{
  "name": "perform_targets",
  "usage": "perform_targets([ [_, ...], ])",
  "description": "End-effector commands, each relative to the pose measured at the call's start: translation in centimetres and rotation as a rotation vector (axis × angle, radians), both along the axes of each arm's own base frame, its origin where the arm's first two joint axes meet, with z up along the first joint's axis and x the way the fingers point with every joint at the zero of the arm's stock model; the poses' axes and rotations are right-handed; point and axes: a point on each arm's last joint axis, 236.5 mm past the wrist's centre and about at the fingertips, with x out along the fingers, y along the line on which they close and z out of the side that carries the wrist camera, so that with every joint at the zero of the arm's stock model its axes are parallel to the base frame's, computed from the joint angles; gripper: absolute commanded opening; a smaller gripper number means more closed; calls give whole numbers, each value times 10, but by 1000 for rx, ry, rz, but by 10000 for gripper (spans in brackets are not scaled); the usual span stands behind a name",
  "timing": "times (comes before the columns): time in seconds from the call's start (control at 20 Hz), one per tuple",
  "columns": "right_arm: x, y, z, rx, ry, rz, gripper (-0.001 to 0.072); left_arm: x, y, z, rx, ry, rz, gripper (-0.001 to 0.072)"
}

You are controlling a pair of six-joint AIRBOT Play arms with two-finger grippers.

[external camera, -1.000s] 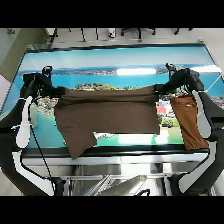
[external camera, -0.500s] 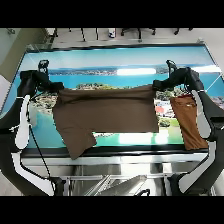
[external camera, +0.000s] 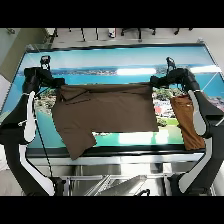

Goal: Fold the shirts.

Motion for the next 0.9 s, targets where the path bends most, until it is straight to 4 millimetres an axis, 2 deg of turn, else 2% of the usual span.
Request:
perform_targets([
  [0.0, -7, 2, -29, 1, 60, 10, 13, -12, 15, -36, 68, 101, -5, 22],
  [0.2, -11, -13, -36, -64, 84, 1, 13, -20, 36, -40, 147, 141, -2, 22],
  [0.6, -11, -10, -35, -61, 82, 5, 15, -21, 26, -41, 139, 148, -15, 22],
  [0.65, -11, -9, -35, -56, 83, 5, 33, -22, 25, -40, 139, 148, -17, 23],
  [0.7, -10, -6, -32, -42, 80, 2, 113, -21, 17, -39, 134, 144, -28, 24],
  [0.75, -9, -3, -28, -25, 77, 0, 191, -19, 10, -36, 128, 135, -37, 94],
  [0.8, -8, -1, -24, -15, 73, 4, 191, -15, 1, -31, 116, 116, -48, 382],
  [0.85, -7, 1, -18, -6, 70, 10, 191, -11, -4, -24, 117, 100, -54, 639],
])
